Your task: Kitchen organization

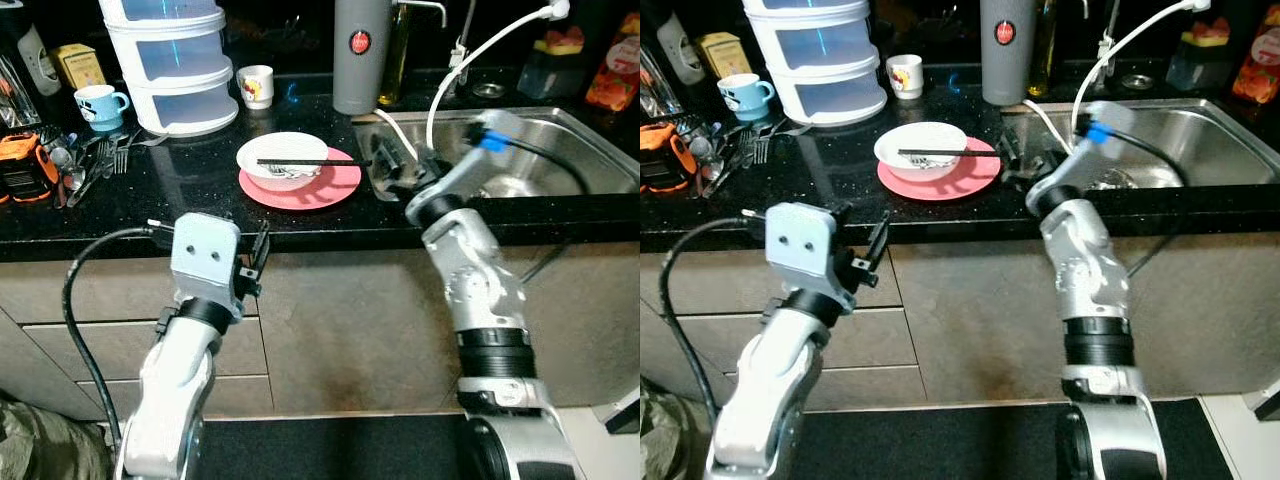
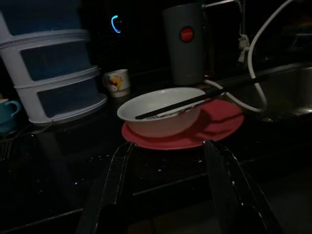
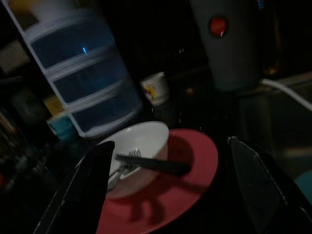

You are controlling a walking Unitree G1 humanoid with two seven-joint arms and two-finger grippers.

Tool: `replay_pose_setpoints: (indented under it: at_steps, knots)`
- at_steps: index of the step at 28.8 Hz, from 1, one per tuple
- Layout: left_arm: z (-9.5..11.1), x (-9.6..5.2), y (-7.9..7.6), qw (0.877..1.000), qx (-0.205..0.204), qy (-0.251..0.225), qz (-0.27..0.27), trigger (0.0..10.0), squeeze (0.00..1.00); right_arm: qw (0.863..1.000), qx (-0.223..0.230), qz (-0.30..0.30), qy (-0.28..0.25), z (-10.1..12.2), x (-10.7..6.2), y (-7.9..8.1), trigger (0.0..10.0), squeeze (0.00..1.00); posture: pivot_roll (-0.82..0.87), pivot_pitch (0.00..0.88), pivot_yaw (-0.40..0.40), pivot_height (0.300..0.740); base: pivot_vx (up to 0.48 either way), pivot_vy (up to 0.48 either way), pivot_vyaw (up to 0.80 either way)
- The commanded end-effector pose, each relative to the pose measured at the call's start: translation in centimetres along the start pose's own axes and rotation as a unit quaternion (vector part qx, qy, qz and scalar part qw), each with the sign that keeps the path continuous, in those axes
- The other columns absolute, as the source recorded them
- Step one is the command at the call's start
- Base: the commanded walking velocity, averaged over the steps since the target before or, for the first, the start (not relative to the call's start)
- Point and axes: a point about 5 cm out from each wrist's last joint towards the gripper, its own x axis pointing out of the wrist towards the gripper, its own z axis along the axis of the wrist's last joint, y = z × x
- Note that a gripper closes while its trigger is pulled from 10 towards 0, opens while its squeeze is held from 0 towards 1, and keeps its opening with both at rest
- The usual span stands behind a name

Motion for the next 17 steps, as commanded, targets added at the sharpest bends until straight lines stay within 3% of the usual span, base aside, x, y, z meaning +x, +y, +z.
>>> replay_pose_setpoints:
  at_steps: [1,7,17]
  knots:
    - [0.1,0.1,0.6,1.0,0.009,-0.004,0.01,10.0,0.0,1.0,-0.005,-0.001,-0.007,0.2,0.6,0.4,10.0,0.0,0.11,0.0,0.003,0.74,0.0,0.0,0.0]
    - [0.9,0.3,1.4,0.999,0.018,-0.017,0.025,10.0,0.0,1.0,-0.011,-0.015,-0.024,1.2,2.2,0.1,10.0,0.0,0.13,0.002,-0.013,0.74,0.0,0.0,0.0]
    - [1.5,-0.2,1.3,0.999,0.018,-0.016,0.027,10.0,0.0,0.996,0.017,-0.066,-0.049,3.0,3.0,-1.7,10.0,0.0,0.14,0.051,-0.029,0.74,0.0,0.0,0.0]
